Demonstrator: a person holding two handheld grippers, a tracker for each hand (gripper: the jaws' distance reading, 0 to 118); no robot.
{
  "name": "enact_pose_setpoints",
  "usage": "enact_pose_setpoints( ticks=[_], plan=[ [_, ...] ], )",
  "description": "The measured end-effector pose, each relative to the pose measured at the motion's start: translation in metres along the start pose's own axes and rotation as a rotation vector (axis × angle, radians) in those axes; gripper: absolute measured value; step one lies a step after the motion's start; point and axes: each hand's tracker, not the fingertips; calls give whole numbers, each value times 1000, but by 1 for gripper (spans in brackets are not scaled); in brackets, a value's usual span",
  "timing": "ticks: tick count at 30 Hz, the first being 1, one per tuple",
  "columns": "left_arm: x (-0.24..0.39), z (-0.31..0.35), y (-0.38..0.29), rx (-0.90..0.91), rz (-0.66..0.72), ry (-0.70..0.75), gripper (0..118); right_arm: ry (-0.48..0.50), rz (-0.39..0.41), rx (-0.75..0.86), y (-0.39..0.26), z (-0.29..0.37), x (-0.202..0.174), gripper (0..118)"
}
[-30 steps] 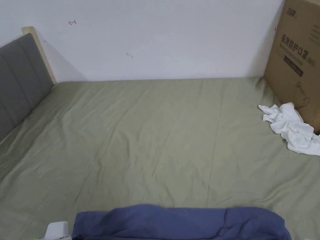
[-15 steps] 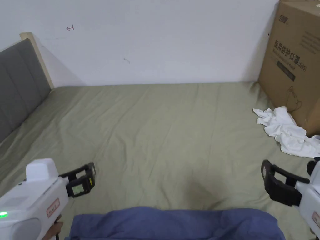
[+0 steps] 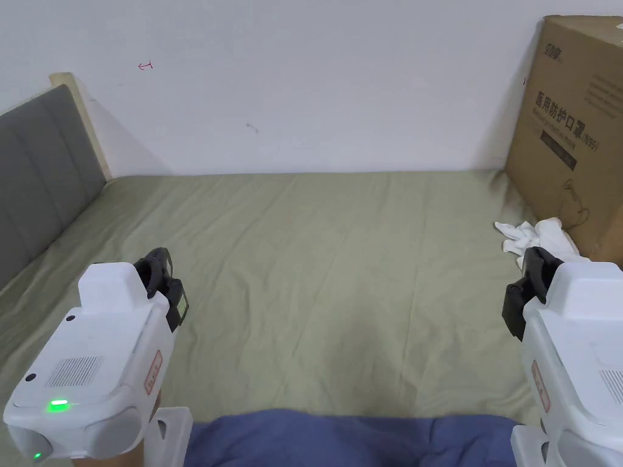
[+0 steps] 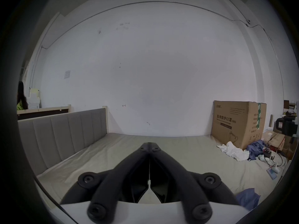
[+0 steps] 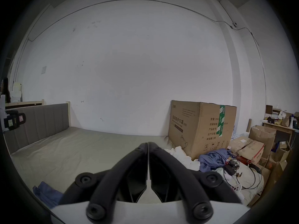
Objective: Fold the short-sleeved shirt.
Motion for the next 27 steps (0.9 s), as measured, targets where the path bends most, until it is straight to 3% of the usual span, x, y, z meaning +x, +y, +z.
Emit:
enact_pose_setpoints(
  ticks=[7,13,16,20,23,25,27],
  plan=[
    [-9,-4,-4,-103,19,-65,0,10,15,-5,0,-3,1,0],
    [-64,-37,-28,-405,274,-260,0,25,28,-26,-2,-13,3,0],
    [-99,-53,-55,-528,310,-296,0,37,35,-39,-3,-18,3,0],
    [-147,-71,-100,-723,462,-382,0,33,46,-60,-6,-26,2,0],
    [-171,-75,-132,-824,438,-367,0,40,4,-87,-10,-32,4,0],
    [-190,-77,-154,-877,412,-309,16,35,7,-97,-13,-36,2,0],
    [-201,-78,-172,-915,426,-312,46,32,22,-113,-21,-41,4,0]
  ],
)
